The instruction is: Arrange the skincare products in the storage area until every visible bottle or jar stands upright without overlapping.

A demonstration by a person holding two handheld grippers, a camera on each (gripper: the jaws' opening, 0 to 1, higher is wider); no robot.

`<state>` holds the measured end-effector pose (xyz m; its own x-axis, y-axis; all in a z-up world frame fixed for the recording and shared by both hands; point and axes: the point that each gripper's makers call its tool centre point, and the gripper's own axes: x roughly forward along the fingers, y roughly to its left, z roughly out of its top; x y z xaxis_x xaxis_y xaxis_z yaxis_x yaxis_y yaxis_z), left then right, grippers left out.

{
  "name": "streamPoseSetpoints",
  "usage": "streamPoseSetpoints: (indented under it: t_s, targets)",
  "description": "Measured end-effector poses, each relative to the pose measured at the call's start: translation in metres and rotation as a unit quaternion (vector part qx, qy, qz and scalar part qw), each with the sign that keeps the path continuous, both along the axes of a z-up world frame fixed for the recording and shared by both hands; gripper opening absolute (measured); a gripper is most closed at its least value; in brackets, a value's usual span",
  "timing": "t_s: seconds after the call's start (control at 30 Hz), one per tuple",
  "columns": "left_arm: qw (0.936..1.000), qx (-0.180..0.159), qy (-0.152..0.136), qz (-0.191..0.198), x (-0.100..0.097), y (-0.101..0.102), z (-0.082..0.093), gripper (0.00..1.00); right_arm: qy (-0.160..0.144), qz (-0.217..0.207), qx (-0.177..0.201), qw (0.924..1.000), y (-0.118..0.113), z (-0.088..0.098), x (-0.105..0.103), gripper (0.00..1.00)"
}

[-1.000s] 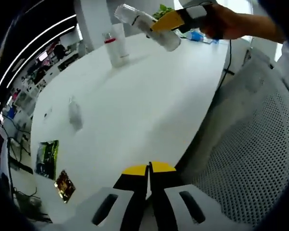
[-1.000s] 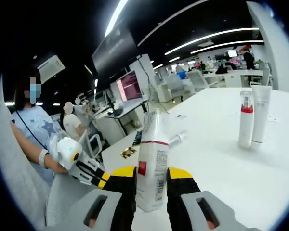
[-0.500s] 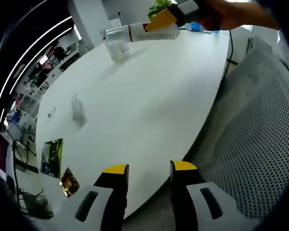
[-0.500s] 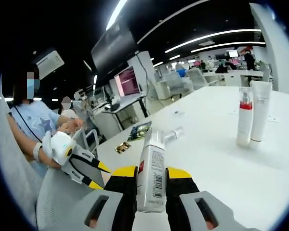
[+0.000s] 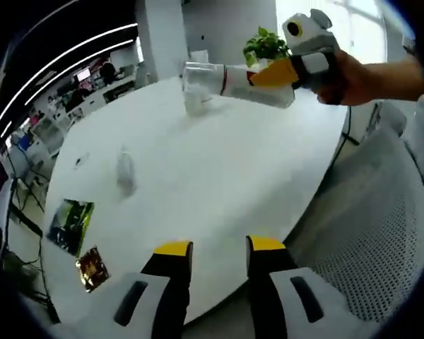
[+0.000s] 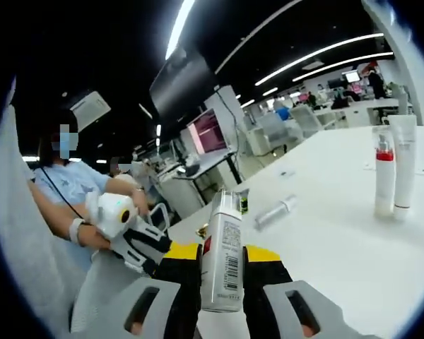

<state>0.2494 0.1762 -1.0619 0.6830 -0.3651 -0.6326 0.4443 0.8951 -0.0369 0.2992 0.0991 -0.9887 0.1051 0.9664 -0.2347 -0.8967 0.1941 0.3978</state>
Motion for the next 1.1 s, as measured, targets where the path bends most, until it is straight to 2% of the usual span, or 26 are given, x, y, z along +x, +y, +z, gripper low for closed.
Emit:
streamPoseSetpoints:
  t_s: [0.07, 0.1, 0.13, 0.2, 0.23, 0.27, 0.3, 0.37, 0.5, 0.6, 0.63, 0.67, 0.7, 0.73, 0.8, 0.9, 0.97, 1.0, 1.03, 1.1]
  targets:
    - [0.9965, -0.081, -0.016, 0.016, 0.008, -0.01, 0.023, 0.24, -0.004, 0.024, 0.006, 0.9997, 0.008, 0.004, -0.015, 0.13]
    - [0.9921, -0.118, -0.024, 0.033, 0.013, -0.011, 0.034, 0.23, -0.006, 0.031, 0.009, 0.9995, 0.012, 0.004, -0.021, 0.13]
    - [0.9902, -0.131, -0.028, 0.04, 0.015, -0.012, 0.037, 0.21, -0.005, 0.035, 0.01, 0.9993, 0.013, 0.005, -0.024, 0.14]
    - [0.9805, -0.181, -0.04, 0.064, 0.02, -0.012, 0.049, 0.19, -0.001, 0.043, 0.019, 0.9989, 0.017, 0.006, -0.032, 0.14]
    - [0.9726, -0.216, -0.044, 0.075, 0.021, -0.014, 0.055, 0.19, 0.003, 0.044, 0.026, 0.9987, 0.017, 0.009, -0.033, 0.14]
    - [0.9604, -0.262, -0.053, 0.077, 0.021, -0.017, 0.065, 0.21, 0.006, 0.039, 0.033, 0.9986, 0.016, 0.011, -0.033, 0.14]
    - [0.9524, -0.287, -0.058, 0.083, 0.021, -0.018, 0.07, 0.23, 0.008, 0.037, 0.035, 0.9987, 0.016, 0.012, -0.033, 0.14]
    - [0.9411, -0.326, -0.064, 0.064, 0.016, -0.024, 0.077, 0.25, 0.012, 0.033, 0.04, 0.9986, 0.012, 0.013, -0.031, 0.14]
    - [0.926, -0.367, -0.066, 0.06, 0.012, -0.027, 0.087, 0.32, 0.017, 0.051, 0.052, 0.9972, 0.009, 0.018, -0.037, 0.14]
    - [0.8965, -0.431, -0.082, 0.063, 0.014, -0.027, 0.106, 0.24, 0.02, 0.062, 0.056, 0.9963, 0.01, 0.019, -0.042, 0.14]
    - [0.8805, -0.461, -0.087, 0.067, 0.013, -0.027, 0.113, 0.2, 0.023, 0.064, 0.055, 0.9962, 0.01, 0.017, -0.044, 0.14]
    - [0.8732, -0.474, -0.078, 0.083, 0.014, -0.024, 0.111, 0.16, 0.025, 0.065, 0.054, 0.996, 0.01, 0.016, -0.045, 0.14]
    - [0.8769, -0.467, -0.08, 0.083, 0.014, -0.022, 0.108, 0.15, 0.029, 0.063, 0.069, 0.9952, 0.011, 0.021, -0.046, 0.14]
    - [0.8794, -0.462, -0.082, 0.081, 0.014, -0.024, 0.107, 0.14, 0.035, 0.068, 0.068, 0.9947, 0.012, 0.021, -0.048, 0.14]
    - [0.8773, -0.466, -0.079, 0.083, 0.014, -0.024, 0.108, 0.15, 0.032, 0.07, 0.063, 0.995, 0.013, 0.02, -0.051, 0.14]
    - [0.8809, -0.461, -0.076, 0.079, 0.013, -0.029, 0.108, 0.17, 0.043, 0.081, 0.059, 0.994, 0.015, 0.018, -0.057, 0.14]
    - [0.8836, -0.455, -0.077, 0.08, 0.013, -0.03, 0.108, 0.17, 0.037, 0.081, 0.046, 0.9949, 0.016, 0.015, -0.058, 0.14]
    - [0.8837, -0.455, -0.075, 0.08, 0.012, -0.03, 0.108, 0.16, 0.053, 0.088, 0.029, 0.9943, 0.016, 0.01, -0.06, 0.14]
    - [0.8838, -0.455, -0.075, 0.081, 0.012, -0.03, 0.107, 0.16, 0.057, 0.09, 0.021, 0.9941, 0.017, 0.008, -0.061, 0.14]
    - [0.8849, -0.453, -0.076, 0.078, 0.012, -0.032, 0.108, 0.16, 0.046, 0.103, 0.002, 0.9936, 0.018, 0.002, -0.066, 0.13]
